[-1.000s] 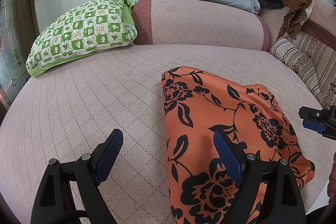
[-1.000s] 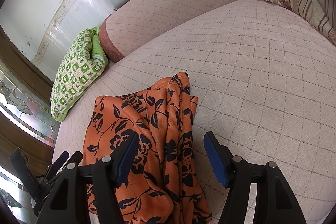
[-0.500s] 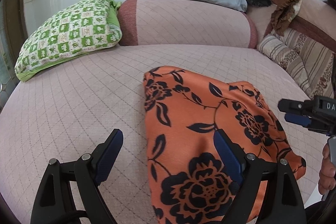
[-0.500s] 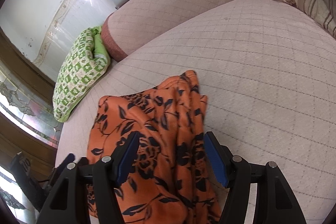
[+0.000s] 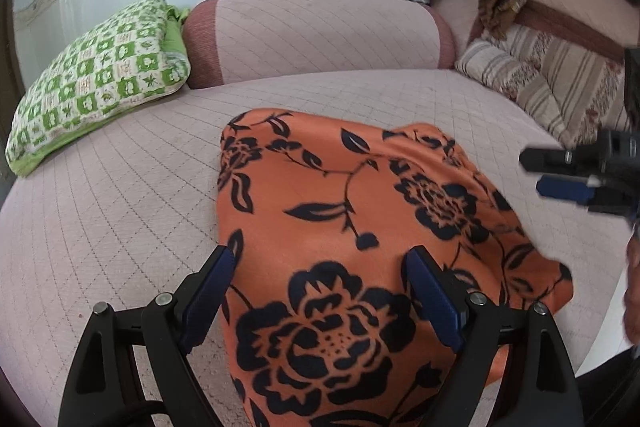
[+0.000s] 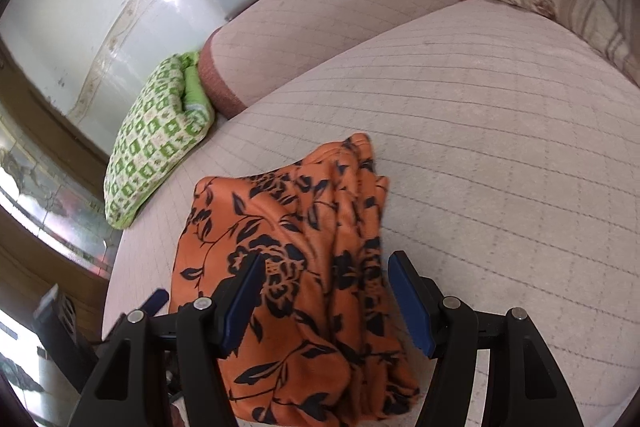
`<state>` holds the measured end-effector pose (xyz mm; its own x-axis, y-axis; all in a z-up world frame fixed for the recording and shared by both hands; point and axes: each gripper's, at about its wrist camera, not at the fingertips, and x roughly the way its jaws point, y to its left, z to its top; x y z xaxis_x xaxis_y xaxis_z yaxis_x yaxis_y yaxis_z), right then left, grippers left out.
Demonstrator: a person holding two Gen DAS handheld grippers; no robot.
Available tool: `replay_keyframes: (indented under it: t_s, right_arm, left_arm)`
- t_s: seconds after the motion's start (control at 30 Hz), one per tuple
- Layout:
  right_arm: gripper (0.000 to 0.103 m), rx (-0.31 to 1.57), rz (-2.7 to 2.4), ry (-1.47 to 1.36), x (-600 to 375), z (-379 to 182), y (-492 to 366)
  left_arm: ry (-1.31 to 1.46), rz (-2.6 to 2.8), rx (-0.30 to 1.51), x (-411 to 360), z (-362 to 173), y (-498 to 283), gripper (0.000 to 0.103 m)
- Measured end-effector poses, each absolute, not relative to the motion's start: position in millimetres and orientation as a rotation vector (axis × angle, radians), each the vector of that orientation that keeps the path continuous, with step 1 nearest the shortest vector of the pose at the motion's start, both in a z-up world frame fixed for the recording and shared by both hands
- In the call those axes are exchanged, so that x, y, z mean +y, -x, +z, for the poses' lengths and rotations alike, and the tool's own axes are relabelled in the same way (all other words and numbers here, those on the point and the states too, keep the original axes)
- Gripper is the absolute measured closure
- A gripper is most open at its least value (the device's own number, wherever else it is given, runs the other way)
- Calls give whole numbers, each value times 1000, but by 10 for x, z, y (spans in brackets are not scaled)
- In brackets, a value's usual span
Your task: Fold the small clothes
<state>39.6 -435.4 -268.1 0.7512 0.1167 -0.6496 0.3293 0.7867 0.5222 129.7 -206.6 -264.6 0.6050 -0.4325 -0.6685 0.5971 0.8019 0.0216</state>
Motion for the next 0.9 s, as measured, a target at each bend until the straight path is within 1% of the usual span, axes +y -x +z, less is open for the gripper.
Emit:
replay_keyframes:
  t_s: [0.3,0.9]
  right_arm:
    - [36,725,-132,-669,-4325,-2683,-325]
    - [36,695,-214,-719,-4520,-2747,25]
  left_arm:
    - [-320,-622,660,-2050,-2654,-1111,15]
    - [-233,-540,689,-1700,-2648,-1128,15]
